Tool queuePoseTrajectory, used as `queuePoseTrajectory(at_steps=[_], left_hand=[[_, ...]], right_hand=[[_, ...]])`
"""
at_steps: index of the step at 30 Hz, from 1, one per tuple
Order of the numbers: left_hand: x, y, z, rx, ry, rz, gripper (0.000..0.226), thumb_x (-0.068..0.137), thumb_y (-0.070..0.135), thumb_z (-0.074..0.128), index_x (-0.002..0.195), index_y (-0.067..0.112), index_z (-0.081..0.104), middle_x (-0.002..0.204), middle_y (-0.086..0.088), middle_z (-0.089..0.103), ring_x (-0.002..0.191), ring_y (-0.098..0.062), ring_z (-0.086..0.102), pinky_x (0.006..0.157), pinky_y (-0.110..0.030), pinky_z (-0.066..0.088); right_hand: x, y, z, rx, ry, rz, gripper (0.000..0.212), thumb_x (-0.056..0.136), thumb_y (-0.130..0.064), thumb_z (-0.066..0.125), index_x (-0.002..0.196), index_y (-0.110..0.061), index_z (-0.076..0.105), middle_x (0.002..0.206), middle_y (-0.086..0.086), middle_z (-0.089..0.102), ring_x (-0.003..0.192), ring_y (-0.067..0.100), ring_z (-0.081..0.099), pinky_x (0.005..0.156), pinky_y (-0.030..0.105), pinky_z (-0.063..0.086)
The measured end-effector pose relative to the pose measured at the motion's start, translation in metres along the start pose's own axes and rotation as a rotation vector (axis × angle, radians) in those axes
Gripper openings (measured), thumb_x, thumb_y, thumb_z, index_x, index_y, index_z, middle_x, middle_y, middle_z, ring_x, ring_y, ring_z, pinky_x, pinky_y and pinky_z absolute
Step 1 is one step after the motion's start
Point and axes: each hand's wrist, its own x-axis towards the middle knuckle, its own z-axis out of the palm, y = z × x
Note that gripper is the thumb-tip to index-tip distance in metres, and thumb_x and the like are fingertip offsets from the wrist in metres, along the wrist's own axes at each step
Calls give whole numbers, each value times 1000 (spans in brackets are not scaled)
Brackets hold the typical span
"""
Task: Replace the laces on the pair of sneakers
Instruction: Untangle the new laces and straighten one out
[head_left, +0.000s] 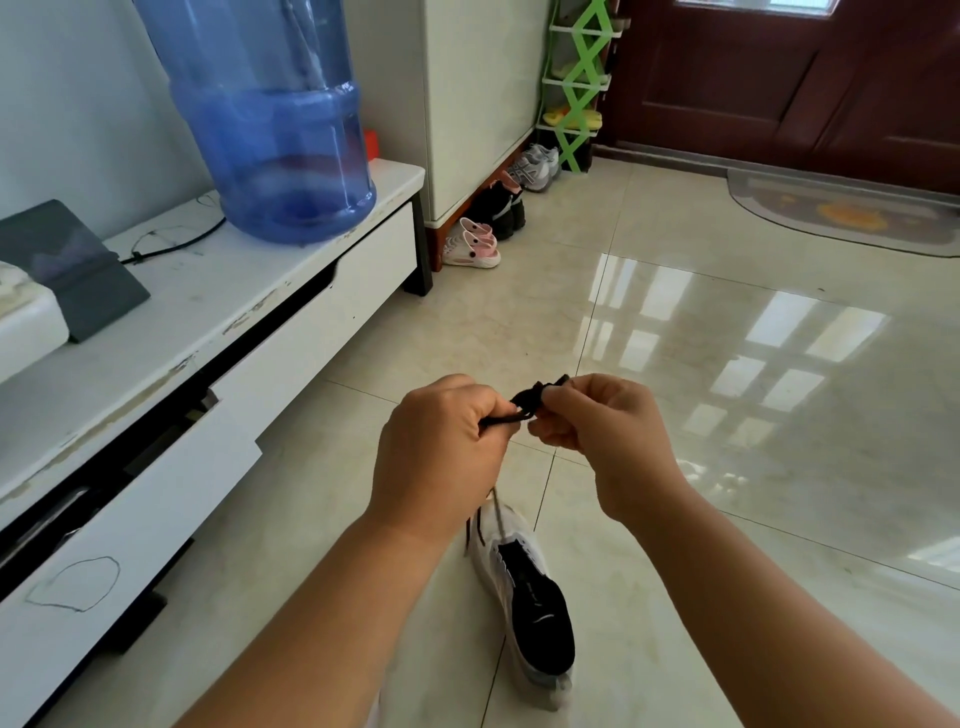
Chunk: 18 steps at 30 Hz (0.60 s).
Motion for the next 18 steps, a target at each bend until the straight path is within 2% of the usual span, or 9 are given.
queuePoseTrajectory(at_steps=[3,6,8,10,12,14,16,18], left_hand=[[-1,-1,-1,55,23,-11,4,74,15,76,76,18,75,64,7,58,57,-20,55,51,-32,47],[-3,-5,-7,87,44,-45,6,74,14,76,75,19,74,64,11,54,58,-17,55,52,-29,46],[-2,-10,-12,68,35,-92,6,75,15,76,75,20,73,66,14,54,62,-13,56,56,-29,48],[-1,-12,-15,36,21,-124,6,76,17,75,75,22,73,72,11,61,67,-12,58,62,-32,51],[-1,-12,-15,19,-2,-129,6,77,19,74,78,24,73,77,8,64,71,-11,60,66,-33,51],[-1,-9,-13,-3,-31,-127,7,77,19,74,82,24,74,79,7,64,74,-10,60,69,-29,50],[-1,-7,-12,-46,-51,-141,8,77,18,74,83,24,74,80,8,64,73,-4,59,68,-20,47],[-1,-5,-12,-82,-66,-178,8,76,20,74,81,26,74,76,11,63,69,0,56,59,-9,40]], right_hand=[[1,5,1,-150,108,-27,11,80,-3,59,69,-5,62,51,2,65,55,16,65,67,40,55],[1,8,-8,-291,161,-61,9,77,-3,58,69,-7,61,55,1,64,55,8,64,66,40,55],[-1,8,-12,-237,81,-38,5,79,-3,58,77,-4,62,67,4,67,63,13,65,70,39,55],[-5,6,-13,-180,-31,-55,7,82,-4,58,86,-8,63,86,4,67,76,15,60,69,31,49],[-9,4,-11,-102,-183,-102,32,82,-2,58,104,-25,61,109,-6,62,93,9,58,74,21,46],[-13,2,-9,-126,-355,-149,63,81,2,59,120,-46,52,125,-18,54,112,2,51,86,22,44],[-17,5,-6,-197,-459,-180,67,81,3,61,124,-47,50,122,-24,57,117,-2,47,92,20,38],[-18,6,-5,-171,-445,-166,43,84,1,62,116,-29,60,100,-11,67,99,3,59,84,20,43]])
